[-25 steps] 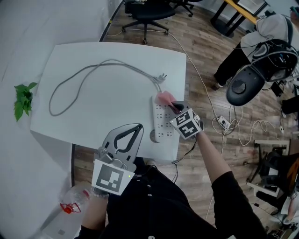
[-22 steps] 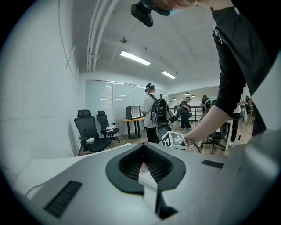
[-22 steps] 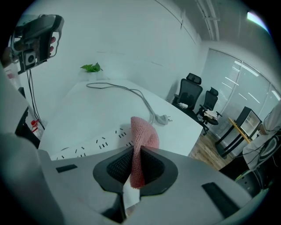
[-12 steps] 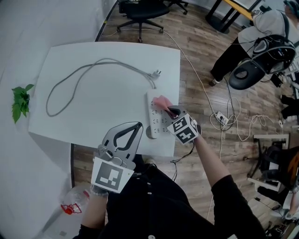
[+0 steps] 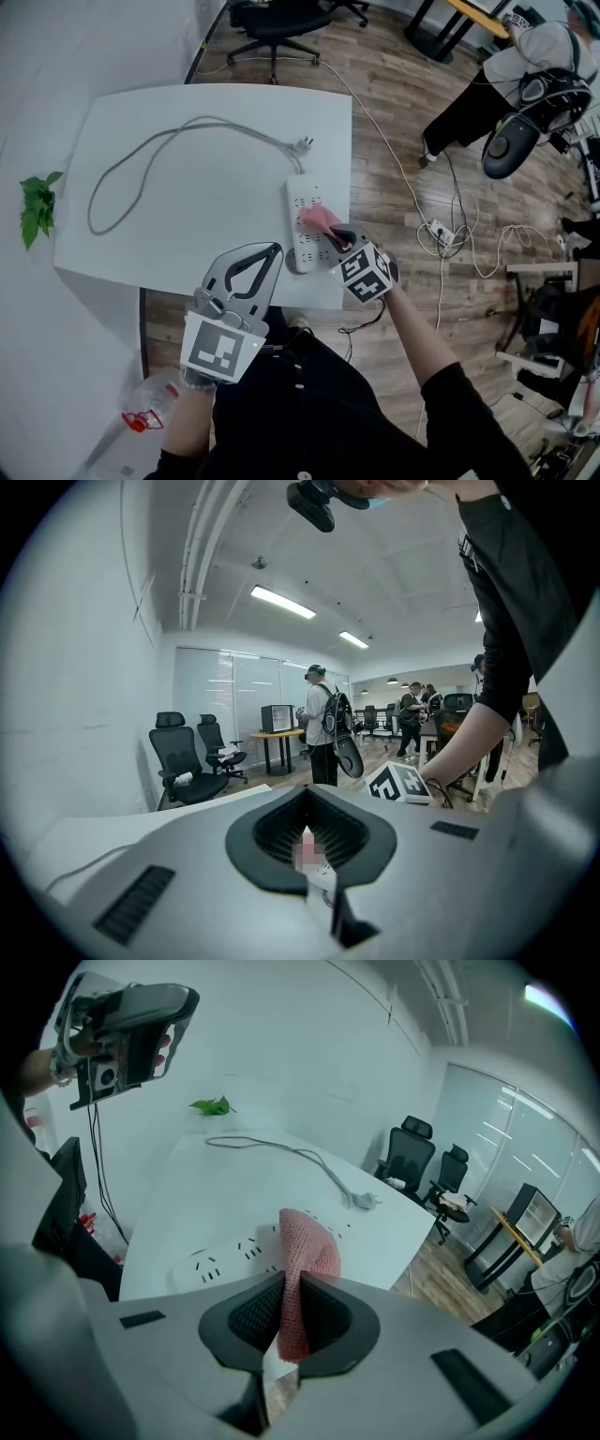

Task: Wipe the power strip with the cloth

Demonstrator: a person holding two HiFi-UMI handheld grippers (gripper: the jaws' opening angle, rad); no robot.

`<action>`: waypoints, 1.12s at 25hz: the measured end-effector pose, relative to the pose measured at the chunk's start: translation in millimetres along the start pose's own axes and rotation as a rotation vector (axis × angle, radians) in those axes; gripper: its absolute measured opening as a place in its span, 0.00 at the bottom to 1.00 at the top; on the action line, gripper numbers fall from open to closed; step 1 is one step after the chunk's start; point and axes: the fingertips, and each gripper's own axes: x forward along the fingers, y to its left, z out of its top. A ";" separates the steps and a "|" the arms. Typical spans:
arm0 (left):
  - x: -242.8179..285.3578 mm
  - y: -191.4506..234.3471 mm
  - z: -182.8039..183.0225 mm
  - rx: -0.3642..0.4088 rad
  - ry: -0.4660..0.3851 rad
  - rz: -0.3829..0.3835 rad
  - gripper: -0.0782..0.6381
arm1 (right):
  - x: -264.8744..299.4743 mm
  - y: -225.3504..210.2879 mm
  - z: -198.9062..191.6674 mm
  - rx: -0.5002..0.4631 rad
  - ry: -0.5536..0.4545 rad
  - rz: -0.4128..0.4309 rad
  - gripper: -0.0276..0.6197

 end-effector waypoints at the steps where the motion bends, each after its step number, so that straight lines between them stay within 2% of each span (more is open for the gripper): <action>1: -0.1 -0.9 0.0 0.002 0.000 -0.001 0.12 | -1.5 2.8 -1.4 0.002 0.001 0.001 0.13; 28: 5.3 -12.7 -2.8 0.004 0.015 -0.007 0.12 | -38.0 62.8 -33.7 0.011 0.009 0.052 0.13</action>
